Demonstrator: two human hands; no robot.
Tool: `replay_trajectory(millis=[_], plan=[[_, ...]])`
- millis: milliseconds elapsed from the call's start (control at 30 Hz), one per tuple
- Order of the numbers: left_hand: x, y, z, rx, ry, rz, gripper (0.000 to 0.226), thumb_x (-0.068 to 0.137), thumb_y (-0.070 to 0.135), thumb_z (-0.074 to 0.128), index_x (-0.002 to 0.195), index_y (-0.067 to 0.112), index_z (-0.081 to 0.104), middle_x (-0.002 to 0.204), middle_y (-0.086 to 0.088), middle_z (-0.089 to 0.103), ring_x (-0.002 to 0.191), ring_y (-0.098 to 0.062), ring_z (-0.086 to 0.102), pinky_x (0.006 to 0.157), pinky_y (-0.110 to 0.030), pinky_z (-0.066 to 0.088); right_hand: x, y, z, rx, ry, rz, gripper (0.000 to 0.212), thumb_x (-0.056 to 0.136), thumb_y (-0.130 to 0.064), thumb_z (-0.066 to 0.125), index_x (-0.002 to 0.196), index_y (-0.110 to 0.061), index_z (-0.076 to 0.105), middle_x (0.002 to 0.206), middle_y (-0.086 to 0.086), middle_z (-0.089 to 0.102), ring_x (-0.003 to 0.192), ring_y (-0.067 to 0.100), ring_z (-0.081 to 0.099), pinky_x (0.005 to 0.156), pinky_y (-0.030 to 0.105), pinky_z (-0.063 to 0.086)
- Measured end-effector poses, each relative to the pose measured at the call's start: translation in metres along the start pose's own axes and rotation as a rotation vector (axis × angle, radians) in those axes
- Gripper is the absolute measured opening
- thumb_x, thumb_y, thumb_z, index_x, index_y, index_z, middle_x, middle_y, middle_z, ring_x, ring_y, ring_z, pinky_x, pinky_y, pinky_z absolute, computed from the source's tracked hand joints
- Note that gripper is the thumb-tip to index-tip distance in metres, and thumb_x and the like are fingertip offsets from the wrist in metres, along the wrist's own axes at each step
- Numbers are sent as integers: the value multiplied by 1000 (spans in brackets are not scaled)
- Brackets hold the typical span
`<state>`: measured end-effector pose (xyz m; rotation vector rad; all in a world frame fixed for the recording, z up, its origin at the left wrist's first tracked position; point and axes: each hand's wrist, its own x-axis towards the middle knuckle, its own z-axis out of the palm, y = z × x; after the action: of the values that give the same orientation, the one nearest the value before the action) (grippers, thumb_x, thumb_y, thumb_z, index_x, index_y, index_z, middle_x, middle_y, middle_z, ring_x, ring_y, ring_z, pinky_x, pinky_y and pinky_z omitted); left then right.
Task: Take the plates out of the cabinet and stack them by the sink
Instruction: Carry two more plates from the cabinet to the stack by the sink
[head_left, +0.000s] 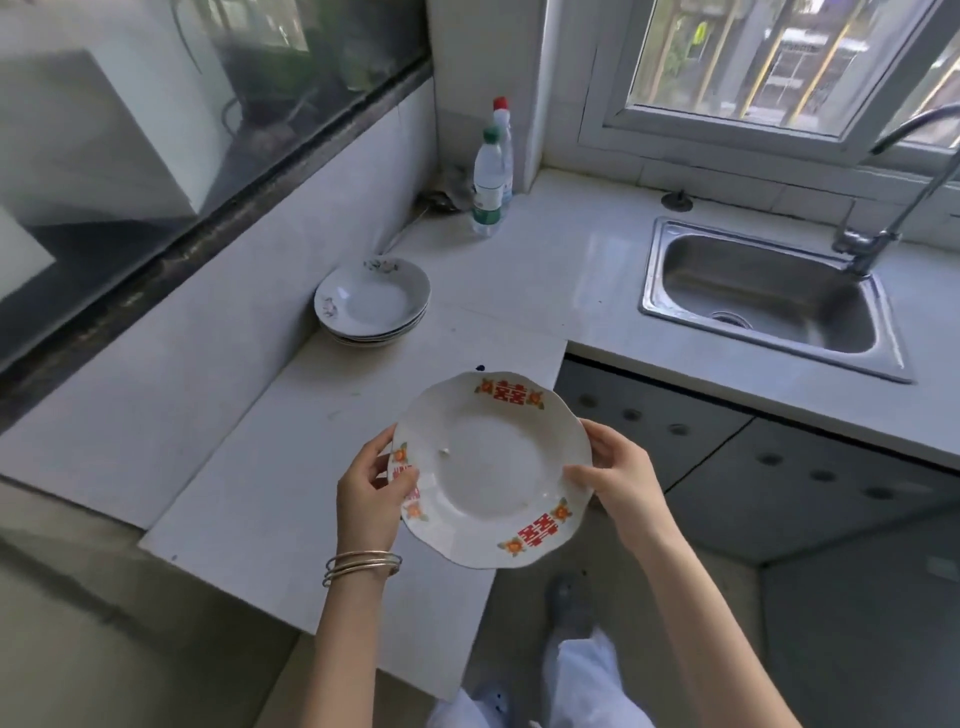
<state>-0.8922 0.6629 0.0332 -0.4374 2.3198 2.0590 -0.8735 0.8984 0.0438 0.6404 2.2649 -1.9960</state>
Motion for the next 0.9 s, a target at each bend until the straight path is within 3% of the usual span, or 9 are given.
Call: replay_trajectory(millis=[167, 267, 400, 467, 600, 667, 733, 900], plan=[[38, 6, 22, -40, 120, -3, 46, 79, -8, 62, 119, 15, 59, 95, 1, 66, 79, -3, 62, 56, -7, 48, 67, -26, 2, -91, -121, -41, 58, 71, 9, 62, 123, -16, 57, 111, -1, 66, 100, 16, 63, 78, 32, 56], [62, 16, 36, -67, 201, -6, 48, 78, -9, 61, 115, 21, 59, 91, 8, 66, 70, 3, 64, 60, -13, 51, 111, -45, 4, -134, -193, -54, 58, 72, 6, 63, 125, -14, 56, 114, 1, 65, 97, 17, 63, 75, 32, 57], [93, 26, 53, -101, 304, -48, 44, 78, -7, 61, 114, 18, 61, 96, -5, 67, 78, -21, 63, 69, -33, 53, 164, -72, 8, -158, -310, -81, 54, 74, 8, 61, 124, -13, 55, 112, 2, 63, 92, 17, 64, 68, 28, 56], [106, 30, 58, -127, 357, -61, 41, 79, -6, 62, 114, 14, 62, 100, -7, 68, 82, -23, 63, 75, -38, 53, 188, -82, 13, -178, -363, -95, 54, 74, 8, 60, 124, -13, 55, 111, 1, 63, 90, 16, 64, 66, 27, 55], [129, 31, 62, -138, 447, -86, 36, 78, -3, 64, 112, 11, 62, 94, -1, 70, 75, -15, 64, 67, -30, 53, 227, -96, 29, -235, -462, -132, 52, 72, 9, 60, 119, -14, 58, 106, 1, 65, 86, 16, 65, 57, 20, 54], [142, 30, 59, -132, 473, -98, 39, 77, -5, 63, 108, 18, 63, 77, 16, 71, 64, -3, 63, 57, -23, 53, 244, -100, 41, -244, -501, -154, 50, 70, 11, 57, 113, -14, 62, 100, 2, 67, 83, 20, 65, 58, 24, 54], [155, 29, 54, -126, 499, -109, 42, 77, -8, 61, 107, 22, 63, 71, 20, 69, 59, 3, 61, 53, -20, 52, 259, -102, 54, -273, -527, -163, 49, 70, 12, 57, 111, -14, 63, 96, 2, 68, 81, 21, 65, 62, 28, 55], [192, 23, 43, -149, 523, -147, 44, 77, -10, 59, 114, 12, 63, 92, -5, 67, 75, -17, 62, 66, -29, 51, 294, -104, 86, -407, -560, -181, 52, 69, 5, 66, 115, -18, 64, 90, 3, 68, 81, 18, 63, 64, 22, 52]])
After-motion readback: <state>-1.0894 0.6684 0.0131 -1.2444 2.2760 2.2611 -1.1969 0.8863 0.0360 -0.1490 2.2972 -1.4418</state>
